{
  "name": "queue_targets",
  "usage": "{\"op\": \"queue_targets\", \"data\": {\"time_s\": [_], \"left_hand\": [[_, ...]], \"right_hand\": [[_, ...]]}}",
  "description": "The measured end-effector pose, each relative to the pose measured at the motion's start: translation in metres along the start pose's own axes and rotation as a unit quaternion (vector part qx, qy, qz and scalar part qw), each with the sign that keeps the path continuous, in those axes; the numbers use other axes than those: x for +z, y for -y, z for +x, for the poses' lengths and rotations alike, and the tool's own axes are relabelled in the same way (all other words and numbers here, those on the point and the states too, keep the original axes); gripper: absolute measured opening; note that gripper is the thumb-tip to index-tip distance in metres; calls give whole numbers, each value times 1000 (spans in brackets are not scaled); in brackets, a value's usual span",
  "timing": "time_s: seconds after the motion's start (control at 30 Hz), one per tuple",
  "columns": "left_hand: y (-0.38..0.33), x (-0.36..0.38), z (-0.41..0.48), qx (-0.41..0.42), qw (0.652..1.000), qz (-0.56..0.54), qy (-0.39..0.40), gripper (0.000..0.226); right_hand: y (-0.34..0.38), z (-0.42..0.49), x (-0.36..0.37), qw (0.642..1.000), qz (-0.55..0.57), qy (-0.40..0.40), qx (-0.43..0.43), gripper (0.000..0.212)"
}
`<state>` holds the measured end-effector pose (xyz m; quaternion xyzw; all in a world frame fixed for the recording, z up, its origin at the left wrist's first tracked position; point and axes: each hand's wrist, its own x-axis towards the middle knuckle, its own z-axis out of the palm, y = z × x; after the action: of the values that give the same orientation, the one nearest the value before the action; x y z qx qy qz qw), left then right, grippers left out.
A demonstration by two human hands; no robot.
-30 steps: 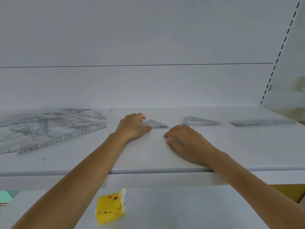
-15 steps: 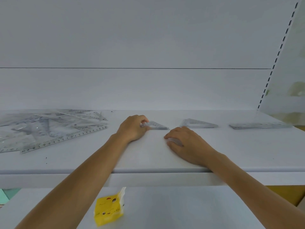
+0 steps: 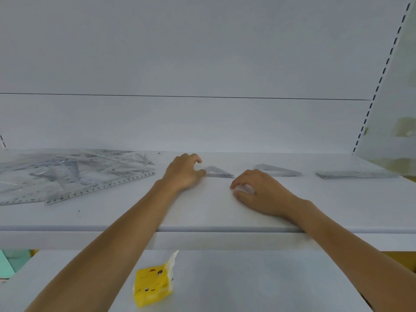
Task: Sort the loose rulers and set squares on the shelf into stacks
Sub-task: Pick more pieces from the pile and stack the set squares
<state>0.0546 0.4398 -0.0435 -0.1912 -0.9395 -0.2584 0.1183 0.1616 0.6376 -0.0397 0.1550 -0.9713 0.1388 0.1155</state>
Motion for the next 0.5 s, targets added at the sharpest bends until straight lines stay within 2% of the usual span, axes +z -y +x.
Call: {"op": "queue_targets", "data": {"time_s": [0.13,0.27,0.37,0.5], "left_hand": [[12,-23,-16,39,999,-10,-4,23],[69,-77,-49,48,998,-8,-35,16],[117,-120,-74,34,996,-19,-79,13],[183,-164,-103,-16,995,-22,-99,13]], "right_hand": [[10,30,-5,1000,4,-20,3,24],[65,80,10,994,79,-75,-31,21],[114,116,29,989,107,-72,-73,21],[179,156,54,983,135,-61,-109,20]]}}
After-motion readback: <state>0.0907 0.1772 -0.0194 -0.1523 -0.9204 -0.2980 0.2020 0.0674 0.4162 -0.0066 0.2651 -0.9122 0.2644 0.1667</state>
